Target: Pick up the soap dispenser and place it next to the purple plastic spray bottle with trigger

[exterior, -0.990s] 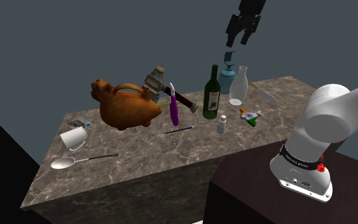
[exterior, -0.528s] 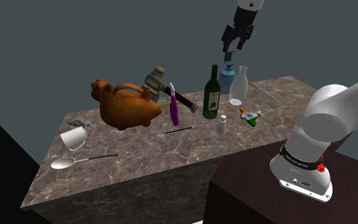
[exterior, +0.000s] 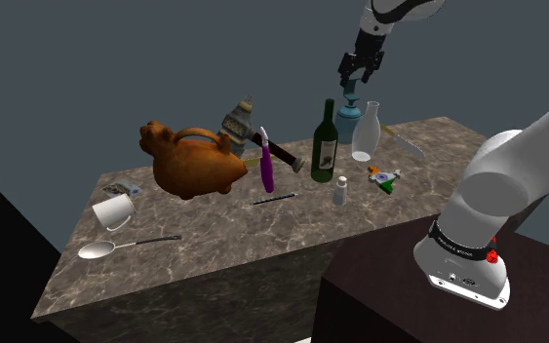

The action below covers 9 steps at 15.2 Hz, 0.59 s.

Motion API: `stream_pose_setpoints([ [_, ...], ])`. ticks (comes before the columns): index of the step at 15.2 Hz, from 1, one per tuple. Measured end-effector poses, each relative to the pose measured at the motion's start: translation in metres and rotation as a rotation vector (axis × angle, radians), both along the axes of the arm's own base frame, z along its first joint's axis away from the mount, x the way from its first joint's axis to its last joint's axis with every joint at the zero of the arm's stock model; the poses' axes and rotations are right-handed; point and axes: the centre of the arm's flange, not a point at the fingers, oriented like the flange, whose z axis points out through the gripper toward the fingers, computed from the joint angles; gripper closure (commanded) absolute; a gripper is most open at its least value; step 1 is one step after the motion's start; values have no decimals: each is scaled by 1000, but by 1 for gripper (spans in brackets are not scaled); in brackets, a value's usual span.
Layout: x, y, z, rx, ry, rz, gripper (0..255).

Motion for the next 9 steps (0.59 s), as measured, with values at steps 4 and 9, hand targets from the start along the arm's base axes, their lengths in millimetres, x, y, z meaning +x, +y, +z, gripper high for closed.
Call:
stream_pose_setpoints([
  [4, 19, -44, -26, -16, -8, -45, 0],
  [9, 33, -97, -52, -35, -18, -101, 0],
])
